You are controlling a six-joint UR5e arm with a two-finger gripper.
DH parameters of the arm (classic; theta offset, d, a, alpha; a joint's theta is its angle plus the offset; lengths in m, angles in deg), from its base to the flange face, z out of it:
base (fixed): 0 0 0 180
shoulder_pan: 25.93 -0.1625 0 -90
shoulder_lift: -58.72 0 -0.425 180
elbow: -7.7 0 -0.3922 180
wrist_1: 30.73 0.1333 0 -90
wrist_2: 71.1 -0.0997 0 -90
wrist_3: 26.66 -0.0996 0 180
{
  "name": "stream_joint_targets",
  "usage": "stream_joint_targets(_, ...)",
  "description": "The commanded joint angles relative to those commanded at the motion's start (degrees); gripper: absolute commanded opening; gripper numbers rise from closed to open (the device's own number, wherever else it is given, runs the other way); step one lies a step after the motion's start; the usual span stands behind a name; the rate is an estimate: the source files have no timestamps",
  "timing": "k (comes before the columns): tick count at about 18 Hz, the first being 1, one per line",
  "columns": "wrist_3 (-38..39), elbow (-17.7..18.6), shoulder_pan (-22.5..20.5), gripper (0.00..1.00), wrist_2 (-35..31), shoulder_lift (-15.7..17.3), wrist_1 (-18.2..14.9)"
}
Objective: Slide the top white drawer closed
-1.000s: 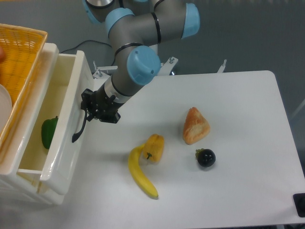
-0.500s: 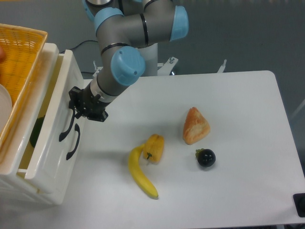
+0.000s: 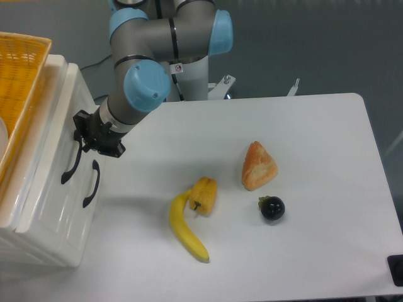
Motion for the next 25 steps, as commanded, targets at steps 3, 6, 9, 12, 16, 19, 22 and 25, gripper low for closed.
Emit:
stream_joint_targets(3,-0.52,-0.18,-1.05,0.05,-0.26,-0.09,0.09)
stream_joint_targets(6,-1.23,-0.70,-5.26,0.33,-1.14,0.00,0.18)
stream_joint_targets(9,-4.21,-2.54,-10.62,0.49,-2.98,0.09,0.00)
stream_joint_targets(12,-5.36,-4.65,-16.42,0.60,-3.86,0.00,0.18)
stream_joint_targets(16,-11.14,-7.64,-25.81,0.99,-6.76,-0.52,0.44)
stream_joint_targets(19,-16.86,-9.40,-32.24,1.00,-11.58,-2.54,3.41)
stream_joint_targets(22,-19.24,-9.32,-36.20,1.00,-17.03,-5.00,10.97)
stream_joint_targets(25,-28.00,-9.14,-36.91,1.00,-27.64,-8.07,12.04)
